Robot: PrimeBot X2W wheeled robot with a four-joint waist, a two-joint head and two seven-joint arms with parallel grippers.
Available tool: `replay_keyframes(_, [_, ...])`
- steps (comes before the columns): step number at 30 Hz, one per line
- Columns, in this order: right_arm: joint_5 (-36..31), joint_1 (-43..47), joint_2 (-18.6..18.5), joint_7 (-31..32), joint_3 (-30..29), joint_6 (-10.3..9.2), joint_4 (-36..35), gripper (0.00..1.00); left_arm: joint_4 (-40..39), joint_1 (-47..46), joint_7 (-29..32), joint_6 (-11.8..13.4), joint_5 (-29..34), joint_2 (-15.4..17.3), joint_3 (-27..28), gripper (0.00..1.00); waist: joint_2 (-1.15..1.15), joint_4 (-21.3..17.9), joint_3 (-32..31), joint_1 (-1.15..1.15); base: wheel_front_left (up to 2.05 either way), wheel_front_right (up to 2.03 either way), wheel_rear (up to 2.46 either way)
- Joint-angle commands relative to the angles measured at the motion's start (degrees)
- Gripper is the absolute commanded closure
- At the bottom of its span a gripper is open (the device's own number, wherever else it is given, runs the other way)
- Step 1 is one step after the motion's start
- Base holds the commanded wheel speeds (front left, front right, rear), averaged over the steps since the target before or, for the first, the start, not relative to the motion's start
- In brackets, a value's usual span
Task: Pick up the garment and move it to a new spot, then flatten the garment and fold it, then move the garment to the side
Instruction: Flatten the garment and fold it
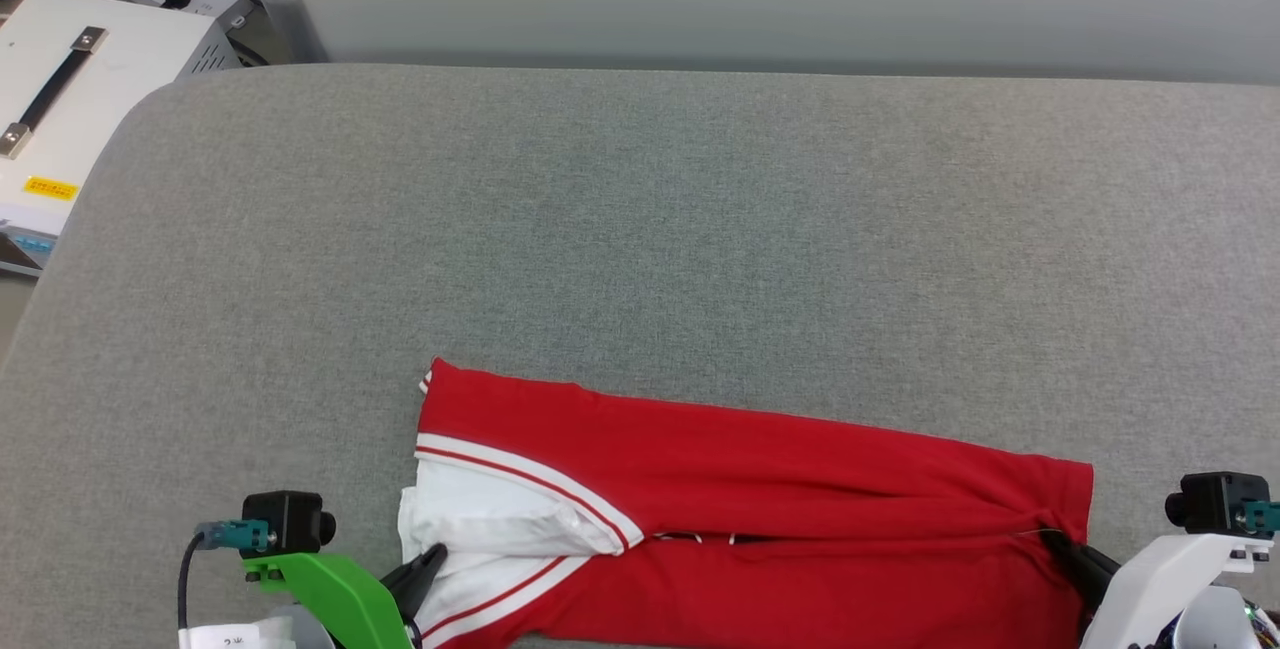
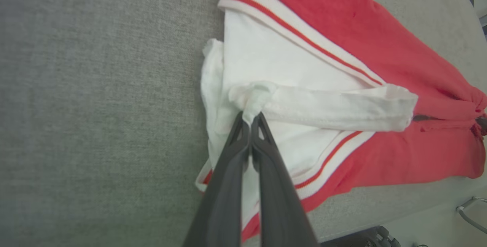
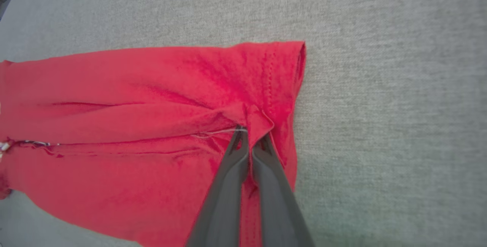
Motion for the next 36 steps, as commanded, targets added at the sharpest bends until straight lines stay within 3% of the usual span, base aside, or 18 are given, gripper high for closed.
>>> replay_keyframes(1, [-0.82, 1.16, 0.45, 0.39, -0.23, -0.02, -0.05, 0.08, 0.77, 0.52, -0.22, 0.17, 0.26, -0.57, -0.24, 1.0, 0.0, -0.1, -0.01, 0.0, 0.0, 0.0, 0.0])
replay_keyframes(2, [-1.15, 1.3, 1.0, 0.05, -0.42, -0.02, -0.25, 0.0, 1.32, 0.37, -0.09, -0.11, 0.14, -1.1, -0.51, 1.0, 0.0, -0.14, -0.08, 0.0, 0.0, 0.0, 0.0])
replay_keyframes(3, [-1.26, 1.45, 1.45, 0.0, -0.45, -0.02, -0.33, 0.0, 1.7, 0.14, -0.19, -0.21, 0.21, -1.45, -0.62, 0.8, 0.0, -0.15, -0.14, 0.0, 0.0, 0.0, 0.0])
replay_keyframes(4, [-1.15, 1.62, 2.02, -0.06, -0.54, -0.02, -0.51, 0.0, 2.16, -0.23, -0.67, -0.17, 0.46, -1.86, -0.58, 0.25, 0.0, -0.15, -0.23, 0.0, 0.0, 0.0, 0.0])
replay_keyframes(5, [-1.28, 1.72, 2.29, -0.42, -0.69, -0.02, -0.78, 0.0, 2.5, -0.51, -0.86, -0.19, 0.64, -2.18, -0.67, 0.0, 0.0, -0.11, -0.33, 0.0, 0.0, 0.0, 0.0])
replay_keyframes(11, [-2.41, 2.68, 3.3, -2.01, -2.32, -0.02, -3.23, 0.0, 2.87, -2.42, -4.53, -0.98, 3.66, -2.86, -0.83, 0.0, 0.0, 0.18, -1.46, 0.0, 0.0, 0.0, 0.0])
replay_keyframes(16, [-3.41, 4.1, 4.07, -0.99, -4.56, -0.02, -7.45, 0.0, 0.49, -3.5, -9.99, 0.3, 8.08, -2.23, -0.21, 0.0, 0.0, 0.09, -2.66, 0.0, 0.0, 0.0, 0.0])
replay_keyframes(27, [-6.43, 6.93, 4.69, 10.25, -14.14, -0.02, -14.02, 0.0, -5.43, -4.53, -19.43, 7.0, 16.64, -2.71, 3.43, 0.0, 0.0, -0.46, -3.69, 0.0, 0.0, 0.0, 0.0])
replay_keyframes(36, [-6.7, 4.9, 4.73, 17.63, -14.97, -0.02, -15.96, 0.0, -12.01, -2.45, -20.48, 11.67, 26.61, -6.76, 12.32, 0.0, 0.0, 0.46, -2.29, 0.0, 0.0, 0.0, 0.0])
